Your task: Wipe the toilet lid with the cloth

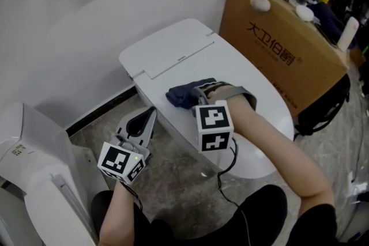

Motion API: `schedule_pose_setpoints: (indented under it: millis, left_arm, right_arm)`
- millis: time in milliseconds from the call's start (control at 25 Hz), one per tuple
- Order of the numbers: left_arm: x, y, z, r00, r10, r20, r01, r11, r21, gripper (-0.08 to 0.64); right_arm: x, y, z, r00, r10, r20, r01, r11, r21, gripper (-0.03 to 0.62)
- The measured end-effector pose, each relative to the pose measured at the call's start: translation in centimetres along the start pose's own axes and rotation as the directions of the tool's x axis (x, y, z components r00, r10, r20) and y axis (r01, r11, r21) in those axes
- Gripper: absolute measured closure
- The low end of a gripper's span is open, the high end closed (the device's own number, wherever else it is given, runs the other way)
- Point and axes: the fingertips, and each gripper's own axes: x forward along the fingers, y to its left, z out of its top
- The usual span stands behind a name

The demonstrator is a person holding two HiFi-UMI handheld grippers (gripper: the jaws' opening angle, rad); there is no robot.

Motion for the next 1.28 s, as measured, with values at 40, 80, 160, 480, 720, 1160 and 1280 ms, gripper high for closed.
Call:
schedule_pose_setpoints:
  millis: [40, 80, 160, 480, 720, 1160, 1280]
  left_arm:
    - [0.1, 0.0, -0.1, 1.000, -0.001, -0.001, 0.001, 1.000, 0.000, 0.554]
    - [0.1, 0.0, -0.1, 1.000, -0.003, -0.003, 0.003, 1.000, 0.000, 0.554]
    - [0.2, 0.0, -0.2, 1.000, -0.005, -0.004, 0.005, 1.000, 0.001, 0.554]
    - [0.5, -0.1, -0.6, 1.000, -0.017, -0.015, 0.017, 1.000, 0.005, 0.554]
    - [0.7, 0.1, -0.7, 1.000, -0.019, -0.013, 0.019, 1.000, 0.001, 0.554]
    - [1.0, -0.2, -0.9, 0.999, -0.035, -0.015, 0.035, 0.999, 0.001, 0.554]
    - [0.8, -0.1, -0.6, 0.999, -0.034, -0.015, 0.034, 0.999, 0.006, 0.554]
  right_arm:
    - [-0.2, 0.3, 0.1, 1.000, -0.006, 0.000, 0.006, 1.000, -0.004, 0.526]
    - [-0.4, 0.6, 0.2, 1.000, -0.010, 0.000, 0.010, 1.000, -0.007, 0.526]
    - [-0.9, 1.3, 0.4, 1.000, -0.012, 0.001, 0.012, 1.000, -0.009, 0.526]
    - [-2.0, 3.0, 1.0, 1.000, -0.008, -0.001, 0.008, 1.000, 0.000, 0.526]
    - [-2.9, 4.2, 1.6, 0.999, 0.031, 0.017, -0.031, 0.999, 0.015, 0.526]
    - [-4.6, 5.7, 1.7, 0.988, 0.141, 0.070, -0.145, 0.987, 0.062, 0.526]
    - [-4.9, 2.0, -0.4, 0.996, 0.072, 0.055, -0.078, 0.989, 0.128, 0.526]
